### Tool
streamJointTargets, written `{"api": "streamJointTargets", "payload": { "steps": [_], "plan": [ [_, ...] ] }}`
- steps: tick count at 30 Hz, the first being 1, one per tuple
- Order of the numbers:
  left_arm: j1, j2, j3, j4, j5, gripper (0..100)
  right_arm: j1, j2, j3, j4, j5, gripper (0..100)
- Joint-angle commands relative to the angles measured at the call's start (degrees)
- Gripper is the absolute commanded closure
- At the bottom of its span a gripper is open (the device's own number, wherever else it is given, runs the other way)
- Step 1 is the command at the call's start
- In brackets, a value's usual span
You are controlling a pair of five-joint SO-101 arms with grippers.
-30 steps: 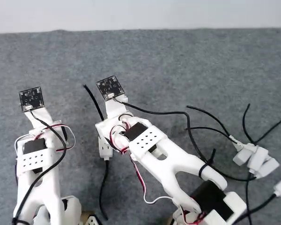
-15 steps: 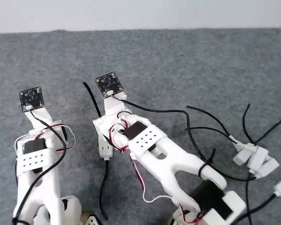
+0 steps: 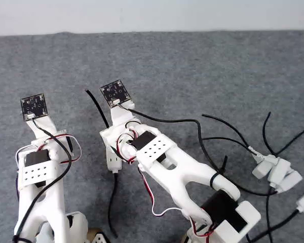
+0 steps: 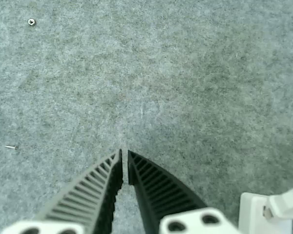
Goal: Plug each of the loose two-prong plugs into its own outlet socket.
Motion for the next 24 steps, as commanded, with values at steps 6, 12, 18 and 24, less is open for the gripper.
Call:
{"api": "streamJointTargets", "payload": {
  "steps": [6, 12, 18, 24],
  "plan": [
    [-0.18, -0.70, -2.77, -1.05, 0.26, 99, -1.63, -0.84, -0.79, -1.19, 3.43, 99.1],
    [-0.18, -0.70, -2.77, -0.97, -1.58, 99, -1.36, -0.84, -0.62, -2.07, 3.52, 99.1],
    [0.62, -0.62, -3.38, 1.67, -1.67, 99, -1.36, -1.01, -0.26, -1.89, 3.60, 99.1],
    [3.16, 8.88, -8.84, 5.89, -2.46, 99, -1.36, -8.92, 0.35, 3.74, 4.75, 99.1]
  ]
}}
